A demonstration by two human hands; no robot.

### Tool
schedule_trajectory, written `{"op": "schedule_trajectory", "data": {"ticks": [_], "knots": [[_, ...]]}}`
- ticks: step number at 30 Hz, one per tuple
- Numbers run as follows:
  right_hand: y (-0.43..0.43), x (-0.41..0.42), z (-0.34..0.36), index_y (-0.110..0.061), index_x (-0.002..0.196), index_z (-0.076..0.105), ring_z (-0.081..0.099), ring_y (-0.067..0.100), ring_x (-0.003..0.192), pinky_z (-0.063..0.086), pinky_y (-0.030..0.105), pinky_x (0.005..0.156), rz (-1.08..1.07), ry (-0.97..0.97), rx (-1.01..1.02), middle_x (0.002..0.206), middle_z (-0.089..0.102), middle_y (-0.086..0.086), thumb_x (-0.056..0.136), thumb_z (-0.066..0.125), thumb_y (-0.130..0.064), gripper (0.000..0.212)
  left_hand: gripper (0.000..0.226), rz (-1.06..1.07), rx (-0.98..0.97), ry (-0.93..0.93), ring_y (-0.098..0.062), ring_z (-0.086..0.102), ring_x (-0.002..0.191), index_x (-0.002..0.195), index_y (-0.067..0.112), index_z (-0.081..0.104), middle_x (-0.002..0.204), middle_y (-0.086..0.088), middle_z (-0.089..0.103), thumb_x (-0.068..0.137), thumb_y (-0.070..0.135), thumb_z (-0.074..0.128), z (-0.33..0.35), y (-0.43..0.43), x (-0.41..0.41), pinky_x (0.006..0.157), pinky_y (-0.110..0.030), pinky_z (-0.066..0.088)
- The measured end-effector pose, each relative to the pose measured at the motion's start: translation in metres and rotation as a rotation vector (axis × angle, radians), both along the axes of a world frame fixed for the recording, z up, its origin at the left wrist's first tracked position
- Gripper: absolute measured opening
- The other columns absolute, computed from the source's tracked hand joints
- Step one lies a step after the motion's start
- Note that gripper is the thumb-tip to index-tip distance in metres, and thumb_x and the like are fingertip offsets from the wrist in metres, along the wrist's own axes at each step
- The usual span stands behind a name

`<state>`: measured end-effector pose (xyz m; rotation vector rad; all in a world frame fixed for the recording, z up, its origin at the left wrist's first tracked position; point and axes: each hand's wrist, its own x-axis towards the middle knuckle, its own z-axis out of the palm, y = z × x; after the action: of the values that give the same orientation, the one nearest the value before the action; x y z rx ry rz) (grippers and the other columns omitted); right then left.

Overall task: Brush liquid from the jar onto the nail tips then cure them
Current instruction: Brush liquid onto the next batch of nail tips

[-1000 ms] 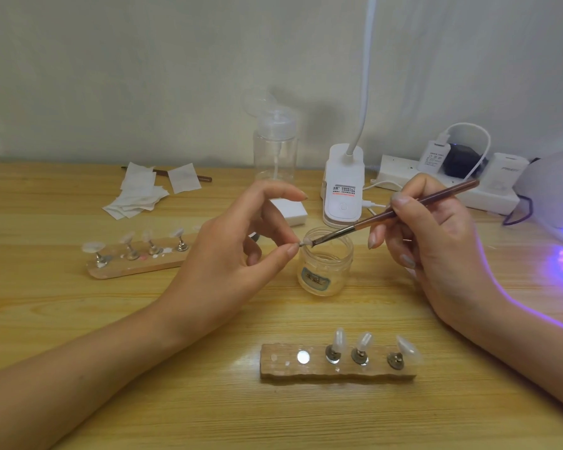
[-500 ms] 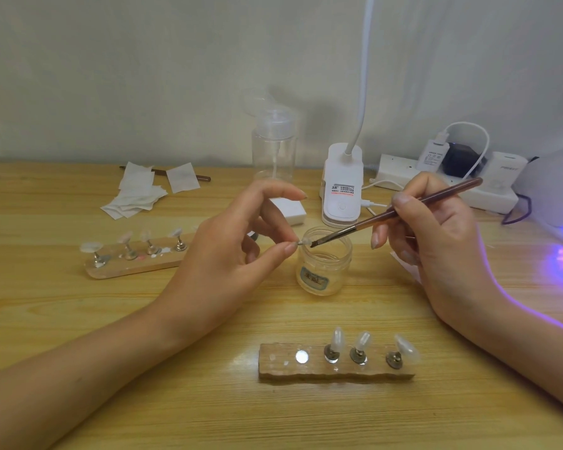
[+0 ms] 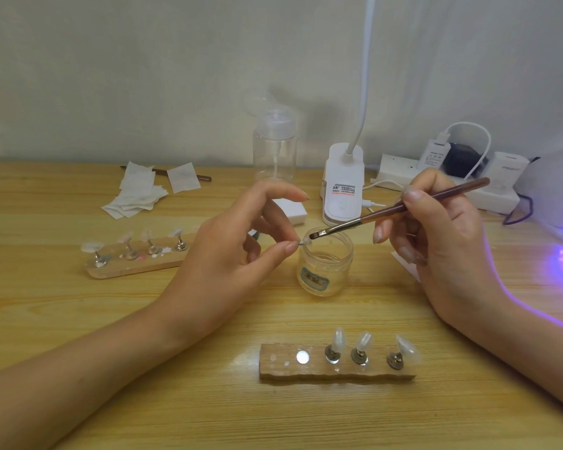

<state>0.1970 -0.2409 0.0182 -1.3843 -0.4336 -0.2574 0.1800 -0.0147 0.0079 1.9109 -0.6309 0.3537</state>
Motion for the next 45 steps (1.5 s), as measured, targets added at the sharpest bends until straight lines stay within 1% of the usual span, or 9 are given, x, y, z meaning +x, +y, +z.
{"op": "schedule_trajectory", "data": {"ticks": [6, 10, 16, 24, 28, 32, 36, 41, 45], "knots": [[0.0011, 0.0005, -0.002, -0.014, 0.078, 0.045, 0.039, 0.006, 0.037, 0.03, 0.013, 0.039, -0.044, 0.052, -0.04, 0.059, 0.063, 0.011, 0.101, 0.048, -0.012, 0.023, 0.039, -0.01, 0.003, -0.008, -0.017, 0.065, 0.096, 0.125, 0.027, 0.055, 0.089, 0.011, 0.066, 0.093, 0.007, 0.063, 0.0005, -0.0002, -0.0007, 0.067, -0.039, 0.049], [-0.0005, 0.0012, -0.001, -0.017, 0.078, 0.044, 0.037, 0.01, 0.039, 0.028, 0.017, 0.039, -0.004, 0.038, 0.005, 0.06, 0.064, 0.008, 0.094, 0.049, -0.021, 0.017, 0.042, -0.003, 0.019, -0.022, -0.017, 0.065, 0.096, 0.125, 0.027, 0.055, 0.089, 0.012, 0.065, 0.094, 0.001, 0.065, 0.0001, -0.0002, -0.0005, 0.067, -0.037, 0.05], [-0.0002, 0.0025, -0.0029, -0.019, 0.076, 0.047, 0.038, 0.007, 0.037, 0.029, 0.013, 0.038, -0.047, 0.092, -0.036, 0.06, 0.064, 0.01, 0.101, 0.05, -0.017, 0.025, 0.045, 0.007, 0.023, -0.031, -0.019, 0.064, 0.096, 0.125, 0.03, 0.054, 0.089, 0.013, 0.065, 0.093, 0.0, 0.066, -0.0002, -0.0003, -0.0005, 0.068, -0.036, 0.05], [0.0016, 0.0014, -0.0021, -0.015, 0.079, 0.045, 0.04, 0.006, 0.037, 0.03, 0.012, 0.038, -0.009, 0.063, -0.037, 0.062, 0.066, 0.01, 0.098, 0.054, -0.023, 0.022, 0.043, 0.004, 0.03, -0.044, -0.019, 0.064, 0.098, 0.126, 0.032, 0.053, 0.091, 0.012, 0.065, 0.093, 0.007, 0.064, 0.0, 0.0, -0.0007, 0.07, -0.031, 0.051], [0.0002, 0.0029, -0.0016, -0.018, 0.078, 0.045, 0.034, 0.01, 0.037, 0.022, 0.019, 0.038, -0.02, 0.068, -0.007, 0.062, 0.065, 0.009, 0.097, 0.054, -0.024, 0.022, 0.042, -0.009, 0.036, -0.053, -0.016, 0.064, 0.097, 0.127, 0.031, 0.052, 0.091, 0.013, 0.065, 0.093, 0.008, 0.063, 0.0005, 0.0, -0.0014, 0.07, -0.03, 0.051], [0.0026, 0.0011, -0.001, -0.015, 0.079, 0.043, 0.036, 0.008, 0.036, 0.03, 0.014, 0.039, 0.033, 0.056, -0.025, 0.062, 0.066, 0.01, 0.096, 0.053, -0.023, 0.021, 0.045, -0.003, 0.034, -0.054, -0.017, 0.064, 0.097, 0.127, 0.031, 0.051, 0.091, 0.013, 0.065, 0.093, 0.006, 0.065, 0.0007, -0.0003, -0.0013, 0.069, -0.03, 0.051], [0.0016, 0.0006, 0.0006, -0.016, 0.078, 0.045, 0.036, 0.007, 0.035, 0.028, 0.013, 0.035, -0.028, 0.096, -0.023, 0.062, 0.065, 0.011, 0.091, 0.057, -0.028, 0.021, 0.046, -0.004, 0.038, -0.053, -0.017, 0.064, 0.097, 0.127, 0.031, 0.051, 0.091, 0.013, 0.065, 0.093, 0.003, 0.065, 0.0008, -0.0004, -0.0018, 0.068, -0.03, 0.05], [0.0018, 0.0002, 0.0, -0.016, 0.079, 0.043, 0.035, 0.009, 0.036, 0.029, 0.014, 0.037, 0.023, 0.06, -0.019, 0.063, 0.066, 0.01, 0.097, 0.054, -0.024, 0.023, 0.042, 0.001, 0.038, -0.061, -0.015, 0.064, 0.096, 0.126, 0.032, 0.051, 0.091, 0.014, 0.064, 0.091, 0.012, 0.062, 0.0019, -0.0013, -0.0026, 0.068, -0.029, 0.05], [0.0017, 0.0008, 0.0002, -0.016, 0.078, 0.046, 0.035, 0.008, 0.035, 0.028, 0.013, 0.036, -0.027, 0.093, -0.027, 0.062, 0.065, 0.011, 0.092, 0.056, -0.026, 0.02, 0.043, 0.001, 0.038, -0.056, -0.015, 0.064, 0.096, 0.127, 0.03, 0.051, 0.091, 0.014, 0.065, 0.094, 0.006, 0.065, 0.0017, -0.0009, -0.0026, 0.067, -0.028, 0.05]]}}
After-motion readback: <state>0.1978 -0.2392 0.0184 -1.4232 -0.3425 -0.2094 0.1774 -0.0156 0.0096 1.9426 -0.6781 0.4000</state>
